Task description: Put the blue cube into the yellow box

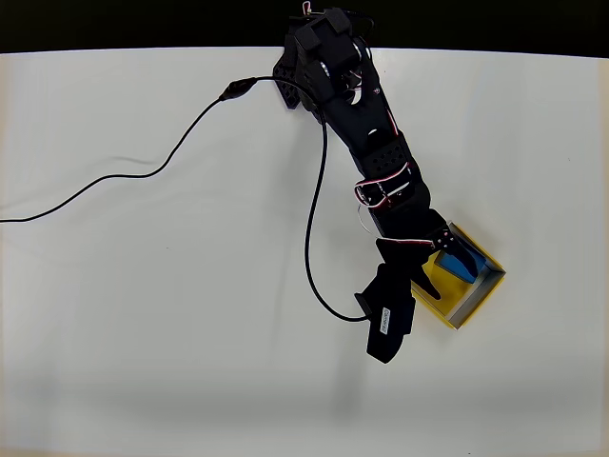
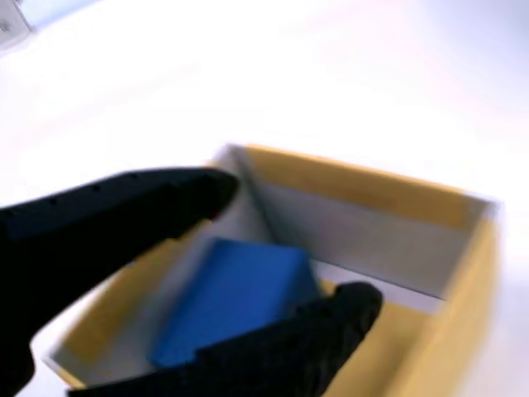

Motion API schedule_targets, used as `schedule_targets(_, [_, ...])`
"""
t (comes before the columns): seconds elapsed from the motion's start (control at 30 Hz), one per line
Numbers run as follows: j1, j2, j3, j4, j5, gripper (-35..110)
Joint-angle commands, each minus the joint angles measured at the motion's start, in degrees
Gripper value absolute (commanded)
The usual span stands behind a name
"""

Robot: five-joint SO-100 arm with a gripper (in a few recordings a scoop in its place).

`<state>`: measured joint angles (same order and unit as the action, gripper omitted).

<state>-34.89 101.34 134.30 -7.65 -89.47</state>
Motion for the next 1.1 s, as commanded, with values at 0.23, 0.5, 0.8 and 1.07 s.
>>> schedule_targets(0.23, [13.45,21.45,-4.57,10.11,0.97,10])
schedule_targets(0.5, [23.12,32.26,7.56,16.79,2.2,7])
schedule_targets(0.8, [29.53,47.72,26.37,21.18,-0.09,7])
schedule_targets(1.07, [32.52,62.93,38.76,34.1,-2.11,8])
